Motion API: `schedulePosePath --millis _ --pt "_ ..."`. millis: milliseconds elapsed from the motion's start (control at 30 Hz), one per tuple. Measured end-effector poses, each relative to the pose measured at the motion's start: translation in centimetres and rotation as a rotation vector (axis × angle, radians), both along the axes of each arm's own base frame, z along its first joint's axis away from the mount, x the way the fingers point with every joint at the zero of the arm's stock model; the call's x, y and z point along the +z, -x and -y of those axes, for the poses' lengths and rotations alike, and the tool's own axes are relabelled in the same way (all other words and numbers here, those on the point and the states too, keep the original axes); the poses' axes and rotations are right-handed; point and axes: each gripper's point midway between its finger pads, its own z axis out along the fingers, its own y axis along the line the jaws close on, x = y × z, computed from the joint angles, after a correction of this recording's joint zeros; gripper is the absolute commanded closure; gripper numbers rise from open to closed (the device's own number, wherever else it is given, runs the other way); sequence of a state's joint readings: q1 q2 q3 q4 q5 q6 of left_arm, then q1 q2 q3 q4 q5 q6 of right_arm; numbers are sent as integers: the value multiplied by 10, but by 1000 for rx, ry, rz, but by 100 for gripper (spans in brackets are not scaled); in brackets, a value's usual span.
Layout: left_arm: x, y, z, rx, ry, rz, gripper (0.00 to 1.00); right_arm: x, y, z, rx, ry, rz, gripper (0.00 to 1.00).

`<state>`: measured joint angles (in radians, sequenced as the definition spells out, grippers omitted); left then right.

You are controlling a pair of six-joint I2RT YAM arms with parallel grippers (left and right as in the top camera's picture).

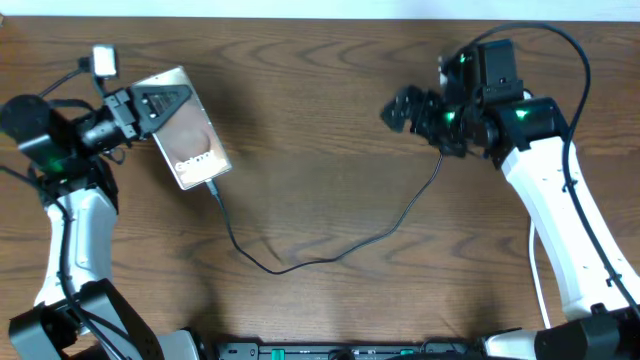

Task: Plug charger to phone and switch on socket
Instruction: 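Lower the held phone flat onto the table with the left gripper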

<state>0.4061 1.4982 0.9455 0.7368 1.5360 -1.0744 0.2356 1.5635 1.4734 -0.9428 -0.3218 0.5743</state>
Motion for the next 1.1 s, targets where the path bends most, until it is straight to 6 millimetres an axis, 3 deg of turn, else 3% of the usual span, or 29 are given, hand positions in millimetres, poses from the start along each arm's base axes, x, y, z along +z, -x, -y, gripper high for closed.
schedulePosePath --millis 100,200,367,467,633,833,1100 --pt "-10 -2 13 -4 9 -19 92 -13 15 12 -7 80 -65 1" --pt "-36 -7 24 30 41 -126 93 -19 25 20 -9 125 -110 1" --pt "-105 -18 31 193 44 -440 92 -24 35 25 -7 158 -148 1" --pt "-133 -24 29 299 -22 -526 93 -25 37 22 5 165 -153 1" --pt "-157 -29 29 400 -126 -563 93 -25 41 13 34 171 -149 1" --pt "-206 -11 27 529 -307 -738 93 -25 45 3 65 173 -143 1" --pt "-234 -8 32 555 -430 -767 92 -25 49 -8 97 178 -136 1"
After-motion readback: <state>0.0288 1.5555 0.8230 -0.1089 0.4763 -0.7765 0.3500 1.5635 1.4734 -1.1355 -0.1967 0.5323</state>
